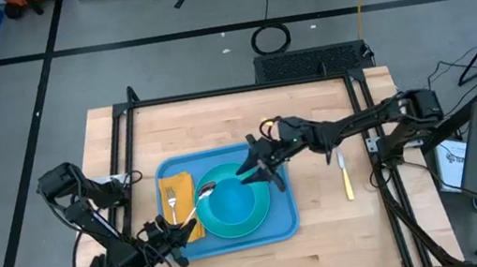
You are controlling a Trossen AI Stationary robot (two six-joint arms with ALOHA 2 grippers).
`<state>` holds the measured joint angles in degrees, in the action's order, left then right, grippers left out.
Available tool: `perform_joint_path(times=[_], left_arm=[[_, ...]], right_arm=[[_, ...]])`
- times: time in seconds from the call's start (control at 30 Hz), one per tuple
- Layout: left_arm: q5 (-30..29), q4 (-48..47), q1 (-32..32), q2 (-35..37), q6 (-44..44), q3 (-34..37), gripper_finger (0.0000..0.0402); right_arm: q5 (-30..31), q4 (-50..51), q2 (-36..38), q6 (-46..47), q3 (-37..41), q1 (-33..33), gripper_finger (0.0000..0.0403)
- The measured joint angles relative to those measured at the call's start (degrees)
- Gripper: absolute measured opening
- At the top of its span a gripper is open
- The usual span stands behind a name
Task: Set up tray
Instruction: Put the orange spoon on the blue serving tray to the right of the orange fork
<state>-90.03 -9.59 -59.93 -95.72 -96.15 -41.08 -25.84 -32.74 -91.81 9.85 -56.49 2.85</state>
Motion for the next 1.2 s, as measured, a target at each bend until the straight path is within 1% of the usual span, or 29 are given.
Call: perform_joint_path(times=[0.2,0.37,0.47,0.63,0.73,0.8,0.87,0.93,1.2], left_arm=[[0.02,-0.32,0.78,0.0,0.15,-0.02,0.0],[0.01,-0.45,0.8,0.0,0.56,-0.02,0.0],[0.03,-0.32,0.77,0.0,1.43,-0.02,0.0],[0.02,-0.39,0.82,0.0,1.61,-0.02,0.0],[0.03,-0.39,0.87,0.0,1.61,-0.02,0.0],[0.04,-0.37,0.93,0.0,1.62,-0.02,0.0],[0.01,-0.34,0.98,0.0,1.63,-0.02,0.0],[0.03,-0.3,1.1,0.0,1.63,-0.02,0.0],[0.03,-0.41,1.08,0.0,1.67,-0.02,0.0]], right_arm=[[0.12,-0.12,-6.79,-0.21,-4.47,-0.31,0.0162],[-1.3,-0.71,-10.34,-1.12,-8.07,-0.74,0.0173],[-1.23,-0.45,-10.56,-1.76,-8.5,-1.02,0.0173],[-1.37,-5.06,-10.56,-0.31,-8.7,-1.52,0.0174],[-0.98,-4.71,-10.56,-0.21,-8.7,-2.14,0.0175],[0.24,-4.69,-10.56,-0.26,-8.7,-2.51,0.0177],[3.19,-4.8,-10.56,-0.37,-8.7,-2.72,0.0182],[4.83,-4.74,-10.56,-1.1,-8.7,-2.69,0.0188],[4.78,-5.79,-10.56,-0.94,-8.65,-2.73,0.021]])
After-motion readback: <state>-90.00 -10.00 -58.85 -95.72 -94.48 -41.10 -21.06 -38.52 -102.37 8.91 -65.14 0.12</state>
